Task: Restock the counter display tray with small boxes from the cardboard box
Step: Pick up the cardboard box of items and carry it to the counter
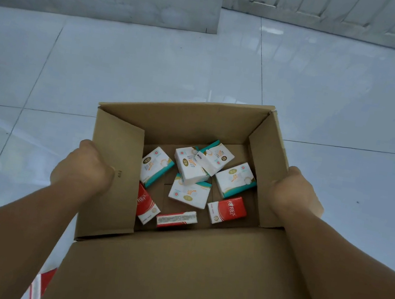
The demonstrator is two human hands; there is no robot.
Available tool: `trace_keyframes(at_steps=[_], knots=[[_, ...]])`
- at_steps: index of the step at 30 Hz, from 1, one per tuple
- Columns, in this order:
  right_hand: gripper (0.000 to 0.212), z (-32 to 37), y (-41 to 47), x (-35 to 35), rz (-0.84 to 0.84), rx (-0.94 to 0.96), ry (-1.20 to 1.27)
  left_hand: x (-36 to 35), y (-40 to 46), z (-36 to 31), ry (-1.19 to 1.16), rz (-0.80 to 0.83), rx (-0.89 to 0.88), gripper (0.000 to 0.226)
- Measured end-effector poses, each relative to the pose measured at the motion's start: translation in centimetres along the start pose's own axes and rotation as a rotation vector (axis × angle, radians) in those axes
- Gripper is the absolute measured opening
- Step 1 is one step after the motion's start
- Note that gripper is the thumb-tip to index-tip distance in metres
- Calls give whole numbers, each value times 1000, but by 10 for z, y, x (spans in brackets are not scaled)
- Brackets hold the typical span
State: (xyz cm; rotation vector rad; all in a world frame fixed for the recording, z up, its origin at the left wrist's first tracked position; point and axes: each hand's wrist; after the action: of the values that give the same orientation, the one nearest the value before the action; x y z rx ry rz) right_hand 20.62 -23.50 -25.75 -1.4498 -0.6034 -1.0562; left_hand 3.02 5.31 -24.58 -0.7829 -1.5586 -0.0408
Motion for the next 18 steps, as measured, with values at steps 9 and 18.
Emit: trace_keyframes(at_steps=[9, 18], knots=[[28, 13, -12, 42, -66, 47, 49, 34, -14, -10, -92, -108, -38, 47], [33, 33, -39, 109, -126, 125, 93, 107, -33, -25, -120, -215, -80, 41]])
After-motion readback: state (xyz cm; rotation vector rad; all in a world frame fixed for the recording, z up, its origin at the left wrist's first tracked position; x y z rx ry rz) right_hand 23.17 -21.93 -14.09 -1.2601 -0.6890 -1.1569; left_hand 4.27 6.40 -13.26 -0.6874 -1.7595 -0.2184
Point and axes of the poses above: each hand's wrist, its own y-axis towards the middle knuckle, its own x-axis out of the back of the hand, z = x × y, and after that the axes turned 7 degrees about -x, right-handed
